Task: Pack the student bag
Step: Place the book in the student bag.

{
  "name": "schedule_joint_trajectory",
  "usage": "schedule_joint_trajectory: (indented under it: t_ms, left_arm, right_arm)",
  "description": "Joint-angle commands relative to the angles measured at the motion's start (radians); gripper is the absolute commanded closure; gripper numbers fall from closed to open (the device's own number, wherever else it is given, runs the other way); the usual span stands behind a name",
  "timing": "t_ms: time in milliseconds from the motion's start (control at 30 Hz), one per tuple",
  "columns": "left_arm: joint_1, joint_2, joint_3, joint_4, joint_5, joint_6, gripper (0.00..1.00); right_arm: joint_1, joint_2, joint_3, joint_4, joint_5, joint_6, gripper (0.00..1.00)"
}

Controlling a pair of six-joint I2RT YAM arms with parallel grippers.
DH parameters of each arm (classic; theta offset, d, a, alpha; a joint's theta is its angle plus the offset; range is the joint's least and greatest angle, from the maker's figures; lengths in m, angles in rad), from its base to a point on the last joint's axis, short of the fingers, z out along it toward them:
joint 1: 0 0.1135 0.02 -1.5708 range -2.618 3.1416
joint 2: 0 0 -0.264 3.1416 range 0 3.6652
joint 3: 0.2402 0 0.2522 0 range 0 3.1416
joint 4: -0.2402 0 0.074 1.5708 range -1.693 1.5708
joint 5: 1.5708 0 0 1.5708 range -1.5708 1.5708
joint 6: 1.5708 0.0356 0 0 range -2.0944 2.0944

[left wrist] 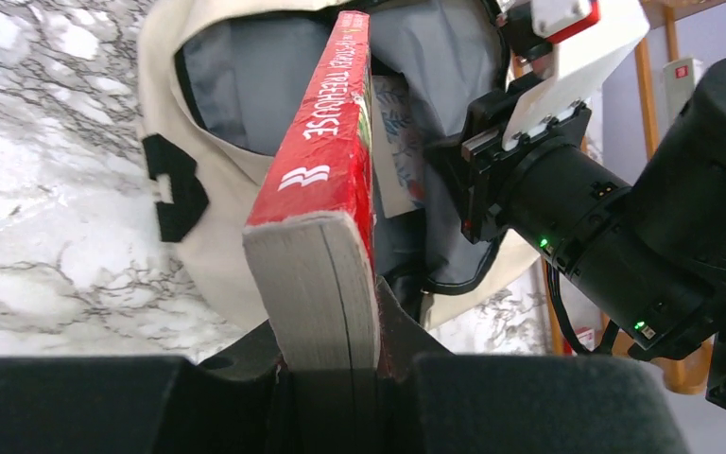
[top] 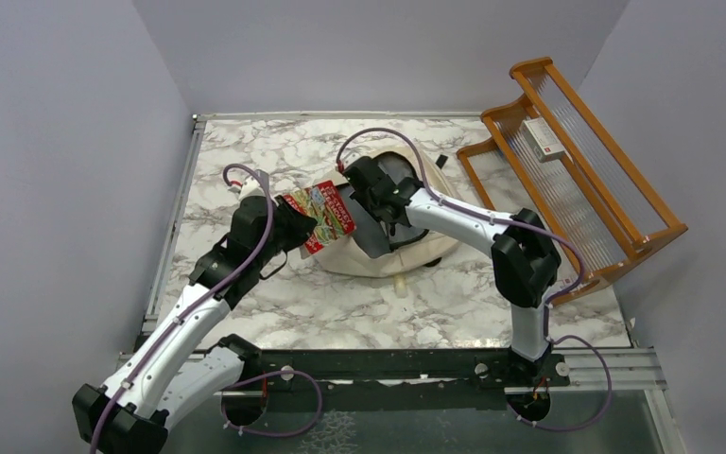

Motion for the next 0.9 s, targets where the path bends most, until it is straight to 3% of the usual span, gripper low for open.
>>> schedule_joint_trajectory:
  t_ms: [0, 500, 867]
  left_arm:
    - [0.0, 0.019, -0.002, 0.162, 0.06, -0.099, 1.0]
    - [0.013, 0.22, 0.001, 0.357, 0.139, -0.199, 1.0]
    - [0.054, 0.397, 0.035, 0.544, 0.294, -0.239, 1.0]
  right_arm:
    - [-0.027, -0.067, 0.077, 0.044, 0.011, 0.04, 0.99]
    - [-0.09, -0.183, 0.042, 0.105, -0.124, 0.147, 1.0]
    - [-0.109, -0.22, 0.011, 0.154, -0.233, 0.209, 0.99]
